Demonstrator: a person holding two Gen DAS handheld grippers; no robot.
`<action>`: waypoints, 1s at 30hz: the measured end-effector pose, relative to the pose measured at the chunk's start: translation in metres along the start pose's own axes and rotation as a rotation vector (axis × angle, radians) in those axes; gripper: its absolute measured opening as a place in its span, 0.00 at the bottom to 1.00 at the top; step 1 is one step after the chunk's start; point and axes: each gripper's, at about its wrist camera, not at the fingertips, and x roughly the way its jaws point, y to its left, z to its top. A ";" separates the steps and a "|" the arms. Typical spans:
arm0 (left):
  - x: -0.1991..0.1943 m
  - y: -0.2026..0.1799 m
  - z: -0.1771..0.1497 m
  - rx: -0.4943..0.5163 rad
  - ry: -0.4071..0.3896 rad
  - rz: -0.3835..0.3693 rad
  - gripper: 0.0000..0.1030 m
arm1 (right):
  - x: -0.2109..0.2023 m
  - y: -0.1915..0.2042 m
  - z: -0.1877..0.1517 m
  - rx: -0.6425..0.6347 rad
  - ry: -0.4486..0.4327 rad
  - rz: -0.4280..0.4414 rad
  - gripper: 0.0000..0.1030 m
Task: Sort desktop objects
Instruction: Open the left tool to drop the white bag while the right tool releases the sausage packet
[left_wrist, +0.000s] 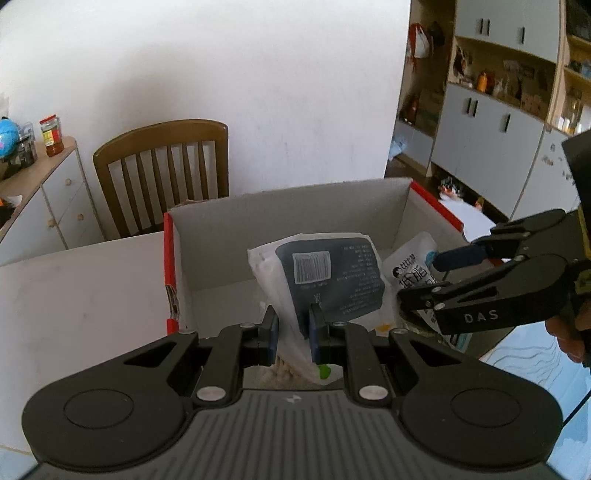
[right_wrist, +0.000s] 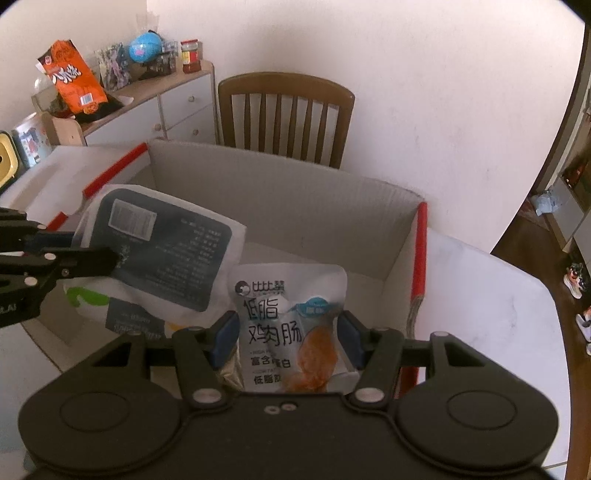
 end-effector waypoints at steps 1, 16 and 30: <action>0.001 0.000 0.000 0.004 0.005 -0.002 0.14 | 0.001 0.000 -0.001 -0.004 0.002 -0.003 0.56; 0.002 0.010 -0.006 -0.061 0.073 -0.018 0.17 | -0.009 0.004 -0.007 -0.081 -0.025 -0.014 0.67; -0.015 0.006 -0.008 -0.063 0.066 0.026 0.73 | -0.040 -0.004 -0.012 -0.046 -0.051 0.019 0.72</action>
